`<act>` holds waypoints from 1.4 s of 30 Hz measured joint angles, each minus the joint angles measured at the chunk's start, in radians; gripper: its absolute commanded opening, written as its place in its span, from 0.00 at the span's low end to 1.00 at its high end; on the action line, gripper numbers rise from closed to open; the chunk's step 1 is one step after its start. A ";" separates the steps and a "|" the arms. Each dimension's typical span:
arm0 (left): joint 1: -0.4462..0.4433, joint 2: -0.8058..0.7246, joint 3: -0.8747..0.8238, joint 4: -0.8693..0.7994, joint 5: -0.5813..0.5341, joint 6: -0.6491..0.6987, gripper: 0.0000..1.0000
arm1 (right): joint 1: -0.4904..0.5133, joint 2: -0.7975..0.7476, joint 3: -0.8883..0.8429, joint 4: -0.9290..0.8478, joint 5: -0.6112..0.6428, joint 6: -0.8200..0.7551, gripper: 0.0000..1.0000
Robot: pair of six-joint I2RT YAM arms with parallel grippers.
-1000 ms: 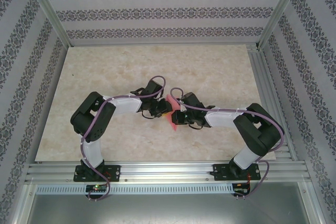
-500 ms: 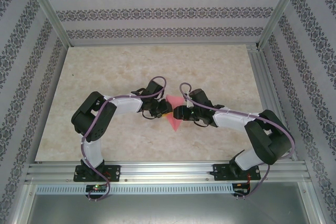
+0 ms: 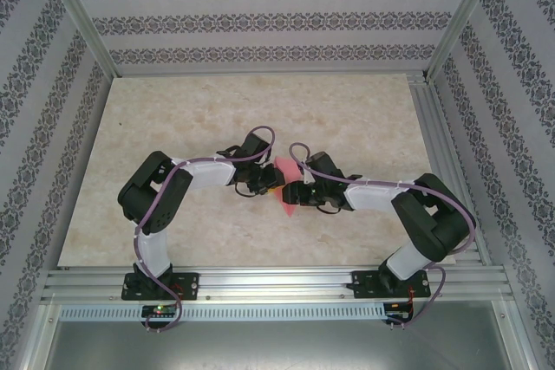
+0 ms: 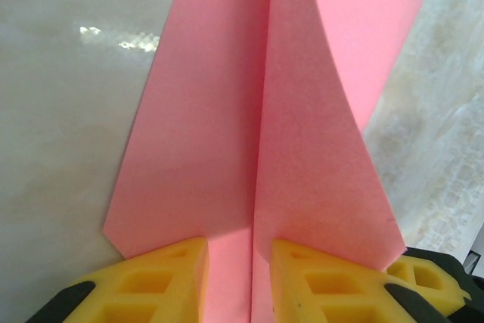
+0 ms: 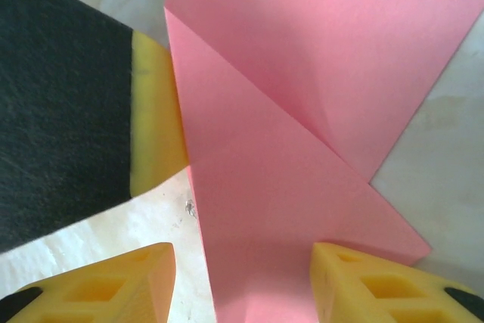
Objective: Fold a paper plane with a square sheet of paper (fold left side to right side)
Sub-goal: Fourth fold the wing at the center of the table.
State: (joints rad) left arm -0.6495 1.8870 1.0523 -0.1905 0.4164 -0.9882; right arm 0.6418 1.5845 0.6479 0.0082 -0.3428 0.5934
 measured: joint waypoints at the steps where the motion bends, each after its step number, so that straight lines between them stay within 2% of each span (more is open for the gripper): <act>1: 0.000 0.000 0.000 0.000 0.000 0.000 0.30 | 0.002 0.003 0.004 -0.001 0.000 0.000 0.50; 16: 0.000 0.000 0.000 -0.001 -0.004 0.004 0.30 | 0.031 0.053 0.067 -0.027 0.012 -0.016 0.44; 25: -0.001 0.000 0.001 -0.001 -0.004 0.007 0.30 | 0.043 0.077 0.090 -0.061 0.047 -0.031 0.27; 33: -0.001 0.000 0.001 -0.001 -0.004 0.008 0.30 | 0.035 0.082 0.080 -0.048 0.048 -0.033 0.03; 35: -0.001 0.000 0.001 -0.002 -0.004 0.011 0.31 | 0.025 0.082 0.068 -0.030 0.034 -0.029 0.00; 42: 0.002 -0.046 0.001 -0.036 -0.008 0.024 0.35 | -0.005 0.082 0.030 0.039 -0.023 -0.030 0.00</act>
State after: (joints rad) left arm -0.6476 1.8408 1.0531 -0.2268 0.4088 -0.9642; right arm 0.6365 1.6669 0.6777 0.0471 -0.3653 0.5636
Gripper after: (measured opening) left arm 0.350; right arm 0.043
